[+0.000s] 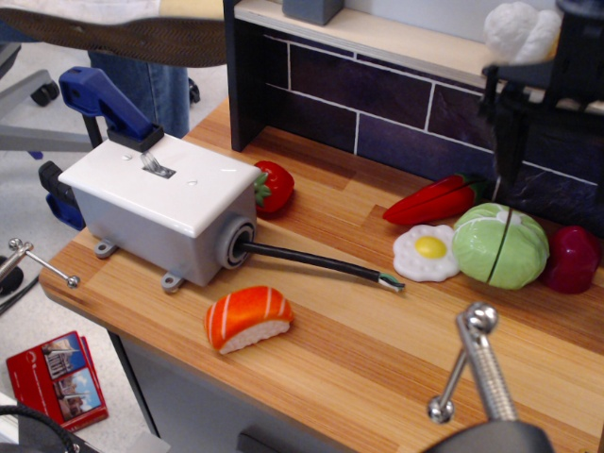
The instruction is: Move light switch to the right
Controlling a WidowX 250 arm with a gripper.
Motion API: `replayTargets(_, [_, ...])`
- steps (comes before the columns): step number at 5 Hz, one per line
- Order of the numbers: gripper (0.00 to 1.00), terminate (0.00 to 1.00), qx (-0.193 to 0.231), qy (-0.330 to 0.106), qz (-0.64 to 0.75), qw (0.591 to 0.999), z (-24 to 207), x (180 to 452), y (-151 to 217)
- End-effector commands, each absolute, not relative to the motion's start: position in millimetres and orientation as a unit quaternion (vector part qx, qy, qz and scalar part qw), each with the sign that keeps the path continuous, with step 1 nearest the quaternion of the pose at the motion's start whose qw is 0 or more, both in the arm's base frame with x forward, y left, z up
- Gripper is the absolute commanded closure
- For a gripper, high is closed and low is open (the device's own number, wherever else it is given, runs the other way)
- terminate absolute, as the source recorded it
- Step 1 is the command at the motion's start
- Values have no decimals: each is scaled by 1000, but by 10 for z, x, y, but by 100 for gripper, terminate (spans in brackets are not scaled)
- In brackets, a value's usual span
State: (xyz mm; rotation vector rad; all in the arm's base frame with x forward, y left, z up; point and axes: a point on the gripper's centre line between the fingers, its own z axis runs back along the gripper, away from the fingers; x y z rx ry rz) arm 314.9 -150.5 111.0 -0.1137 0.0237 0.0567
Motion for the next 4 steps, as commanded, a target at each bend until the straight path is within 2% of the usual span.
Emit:
replayTargets(1, [0,0,-72,0,-5,997,1464,3084,-1004])
replayTargets(4, [0,0,-39,-5,7,999,1509,2628,96])
